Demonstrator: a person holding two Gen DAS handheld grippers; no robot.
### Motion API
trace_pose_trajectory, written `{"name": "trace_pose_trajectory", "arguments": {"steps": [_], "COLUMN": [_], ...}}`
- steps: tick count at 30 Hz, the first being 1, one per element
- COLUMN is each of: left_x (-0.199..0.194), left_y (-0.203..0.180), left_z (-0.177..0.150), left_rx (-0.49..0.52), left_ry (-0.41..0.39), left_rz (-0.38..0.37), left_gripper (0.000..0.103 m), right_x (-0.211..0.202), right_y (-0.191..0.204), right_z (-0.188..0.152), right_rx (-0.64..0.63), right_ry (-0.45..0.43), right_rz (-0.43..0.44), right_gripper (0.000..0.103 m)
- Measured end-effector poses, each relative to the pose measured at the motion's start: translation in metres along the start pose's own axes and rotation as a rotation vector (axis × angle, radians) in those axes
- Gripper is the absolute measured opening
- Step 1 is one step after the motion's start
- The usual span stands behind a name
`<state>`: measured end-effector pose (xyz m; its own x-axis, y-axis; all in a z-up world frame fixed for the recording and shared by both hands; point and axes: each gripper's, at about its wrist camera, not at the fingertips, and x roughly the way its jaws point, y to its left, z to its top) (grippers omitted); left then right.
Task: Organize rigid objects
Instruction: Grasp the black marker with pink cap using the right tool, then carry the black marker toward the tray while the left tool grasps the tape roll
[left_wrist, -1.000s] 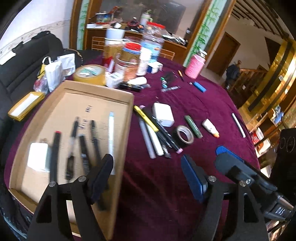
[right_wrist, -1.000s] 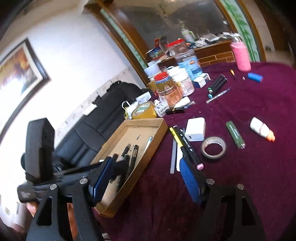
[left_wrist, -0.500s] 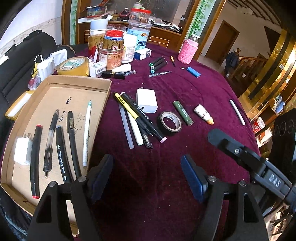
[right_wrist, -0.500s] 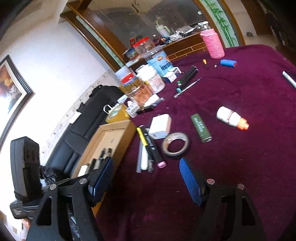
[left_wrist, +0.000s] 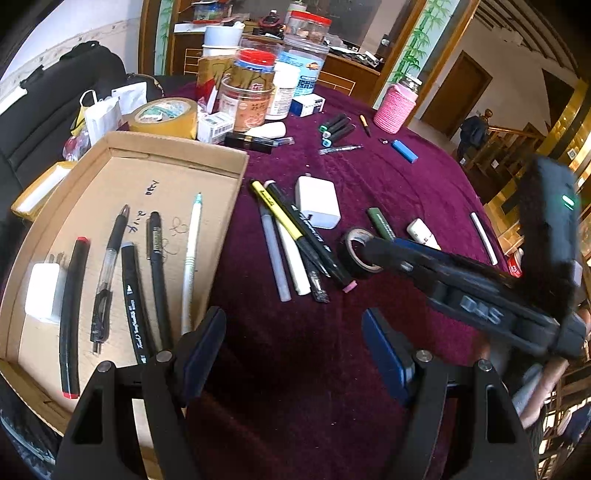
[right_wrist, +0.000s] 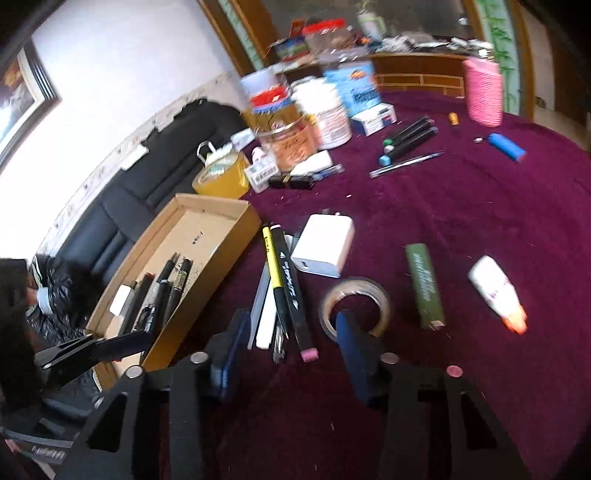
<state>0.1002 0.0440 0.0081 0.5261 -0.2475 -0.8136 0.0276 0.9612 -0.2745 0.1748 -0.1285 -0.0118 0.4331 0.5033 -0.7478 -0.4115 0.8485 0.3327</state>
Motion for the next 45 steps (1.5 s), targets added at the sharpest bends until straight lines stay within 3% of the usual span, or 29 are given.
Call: {"name": "trace_pose_trajectory", "arguments": {"steps": [6,9,16,18,24,29,31,39,45], "left_x": [-0.002,-0.002,-0.001,-0.001,-0.001,-0.004,-0.006,-0.005,0.011], "left_y": [0.016,0.019,0.024,0.025,0.027,0.023,0.022,0.017,-0.006], "left_z": [0.005,0.008,0.011,0.011,0.011,0.009,0.008,0.009,0.009], "left_rx": [-0.023,-0.024,-0.027,-0.028,-0.034,-0.027,-0.025,-0.024,0.020], "left_ry": [-0.002,-0.001,0.001,0.002,0.005,0.003,0.000,0.010,0.041], "left_rz": [-0.017,-0.019,-0.041,-0.041,-0.038,-0.036,-0.033,-0.015,-0.006], "left_gripper": [0.075,0.075,0.075,0.075,0.075,0.075,0.075,0.075,0.075], "right_x": [0.050,0.059,0.078,0.079,0.080,0.088,0.084,0.030,-0.025], "right_y": [-0.001,-0.001,0.007,0.003,-0.002,-0.012,-0.011,-0.008,-0.034], "right_z": [0.018,0.027,0.033,0.034,0.033,0.033,0.032,0.007,-0.030], "right_rx": [0.013,0.032,0.016,0.043,0.074,0.141,0.140,0.141,0.190], "right_ry": [0.107,0.118,0.159,0.166,0.170,0.209,0.194,0.079,-0.040], "right_rz": [-0.005,0.019,-0.058,-0.014,0.025,0.138,0.121,0.103,0.028], "right_gripper": [0.040,0.040,0.030,0.021,0.023,0.024,0.017,0.017,0.017]}}
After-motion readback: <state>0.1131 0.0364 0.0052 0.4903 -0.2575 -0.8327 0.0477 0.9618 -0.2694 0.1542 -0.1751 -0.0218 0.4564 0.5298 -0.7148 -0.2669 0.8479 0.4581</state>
